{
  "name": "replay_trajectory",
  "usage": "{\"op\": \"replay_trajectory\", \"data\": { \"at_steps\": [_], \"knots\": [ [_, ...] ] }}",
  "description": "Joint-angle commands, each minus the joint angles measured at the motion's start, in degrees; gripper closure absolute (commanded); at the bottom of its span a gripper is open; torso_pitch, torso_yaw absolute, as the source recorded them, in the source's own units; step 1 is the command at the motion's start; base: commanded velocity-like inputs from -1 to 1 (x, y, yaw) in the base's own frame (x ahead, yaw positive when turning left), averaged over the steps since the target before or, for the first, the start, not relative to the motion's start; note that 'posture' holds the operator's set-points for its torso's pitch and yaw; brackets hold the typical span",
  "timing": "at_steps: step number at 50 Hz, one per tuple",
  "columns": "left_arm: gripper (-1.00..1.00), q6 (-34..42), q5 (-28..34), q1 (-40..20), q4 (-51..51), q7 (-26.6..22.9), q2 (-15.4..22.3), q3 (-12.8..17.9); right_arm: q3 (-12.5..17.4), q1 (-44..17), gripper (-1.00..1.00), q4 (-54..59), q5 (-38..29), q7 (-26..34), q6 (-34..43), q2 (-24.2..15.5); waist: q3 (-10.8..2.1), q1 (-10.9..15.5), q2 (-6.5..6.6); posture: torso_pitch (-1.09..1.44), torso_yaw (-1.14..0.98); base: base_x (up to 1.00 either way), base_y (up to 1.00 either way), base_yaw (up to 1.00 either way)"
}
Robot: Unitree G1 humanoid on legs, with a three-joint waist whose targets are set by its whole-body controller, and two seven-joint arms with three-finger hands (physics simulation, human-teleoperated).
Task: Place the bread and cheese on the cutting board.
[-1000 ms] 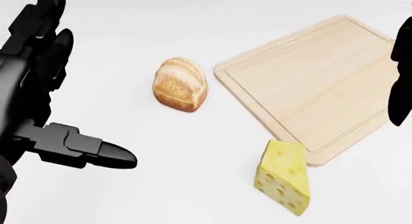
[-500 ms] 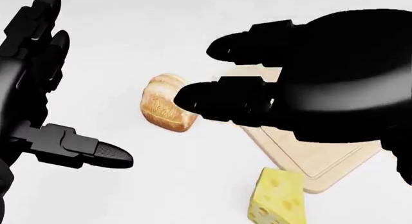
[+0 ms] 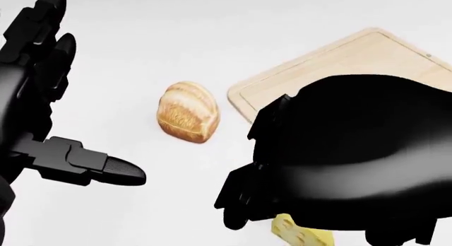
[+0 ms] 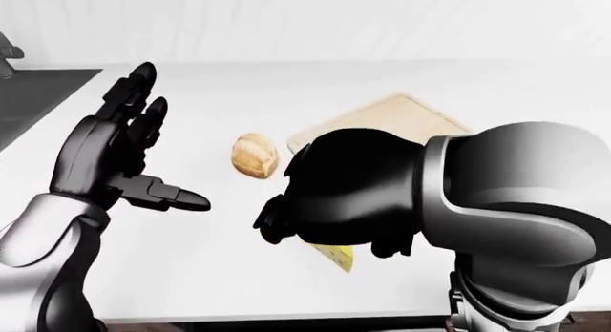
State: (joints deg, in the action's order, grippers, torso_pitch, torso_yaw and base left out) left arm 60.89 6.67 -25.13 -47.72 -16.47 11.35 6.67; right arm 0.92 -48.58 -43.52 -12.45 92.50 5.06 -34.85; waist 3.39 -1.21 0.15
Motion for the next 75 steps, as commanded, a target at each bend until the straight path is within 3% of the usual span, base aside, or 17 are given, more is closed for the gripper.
{"op": "replay_trajectory", "data": {
  "at_steps": [1,12,17,24,28,34,41,47,58,66,69,72,75],
  "knots": [
    [-1.0,-1.4,0.2,-1.3,-1.6,0.3,0.4,0.4,1.1,-0.2,-0.29,-0.8,-1.0,0.0,0.5,0.4,-1.19,0.0,0.01,0.0,0.0,0.0,0.0,0.0],
    [-1.0,-1.5,0.2,-1.3,-1.5,0.2,0.3,0.3,3.2,4.6,-0.16,1.8,-2.9,0.0,-5.8,3.5,-1.52,0.1,-0.07,0.0,0.0,0.0,0.0,0.0],
    [-1.0,-1.3,0.3,-1.3,-1.8,0.3,0.3,0.1,4.9,8.3,-0.15,3.0,-4.3,0.0,-10.2,6.3,-1.76,0.1,-0.47,0.0,0.0,0.0,0.0,0.0],
    [-1.0,-2.9,0.2,0.0,-1.3,0.4,-0.2,0.4,5.1,14.5,-0.17,2.0,-6.8,0.0,-14.9,11.3,-2.07,0.1,-0.42,0.0,0.0,0.0,0.0,0.0],
    [-1.0,-2.5,0.1,-0.1,-1.7,0.4,-0.2,0.3,5.6,14.7,0.25,1.2,-6.6,0.0,-14.7,12.4,-2.18,0.2,-0.08,0.0,0.0,0.0,0.0,0.0],
    [-1.0,-2.5,0.1,0.0,-1.9,0.5,-0.3,0.2,6.1,15.2,0.6,2.8,-7.1,-1.3,-17.2,13.6,-2.22,0.0,0.05,0.0,0.0,0.0,0.0,0.0],
    [-1.0,-2.5,0.1,0.2,-2.2,0.4,-0.3,0.2,5.7,12.8,1.0,3.0,-7.0,-2.9,-15.9,13.9,-2.23,-0.1,0.19,0.0,0.0,0.0,0.0,0.0],
    [-1.0,-2.6,0.1,0.3,-2.3,0.4,-0.3,0.2,5.6,7.1,1.0,3.7,-6.1,-4.2,-12.5,13.4,-1.89,-0.3,0.34,0.0,0.0,0.0,0.0,0.0],
    [-1.0,-2.5,0.1,0.1,-2.1,0.3,-0.1,0.3,7.5,-16.8,1.0,15.8,-1.8,-8.1,-5.3,4.9,-0.43,-0.9,0.84,0.0,0.0,0.0,0.0,0.0],
    [-1.0,-1.8,0.9,-1.6,-1.6,-0.2,0.7,-0.6,7.3,-22.6,1.0,32.8,-3.7,-12.7,-14.8,1.1,-0.45,0.2,-0.23,0.0,0.0,0.0,0.0,0.0],
    [-1.0,-4.3,2.4,-4.1,2.5,-2.2,3.3,-1.4,7.3,-22.9,1.0,37.4,-5.1,-14.1,-18.6,0.8,-0.44,0.6,-0.49,0.0,0.0,0.0,0.0,0.0],
    [-1.0,-13.2,5.1,-12.5,17.3,-7.3,8.7,-2.3,7.6,-22.2,1.0,42.4,-7.1,-16.0,-22.6,0.3,-0.25,0.9,-0.86,0.0,0.0,0.0,0.0,0.0],
    [-1.0,-18.6,8.9,-22.7,29.0,-15.7,12.7,-4.4,8.0,-20.4,1.0,44.2,-8.1,-17.1,-24.9,-0.1,-0.39,1.2,-0.92,0.0,0.0,0.0,0.0,0.0]
  ]
}}
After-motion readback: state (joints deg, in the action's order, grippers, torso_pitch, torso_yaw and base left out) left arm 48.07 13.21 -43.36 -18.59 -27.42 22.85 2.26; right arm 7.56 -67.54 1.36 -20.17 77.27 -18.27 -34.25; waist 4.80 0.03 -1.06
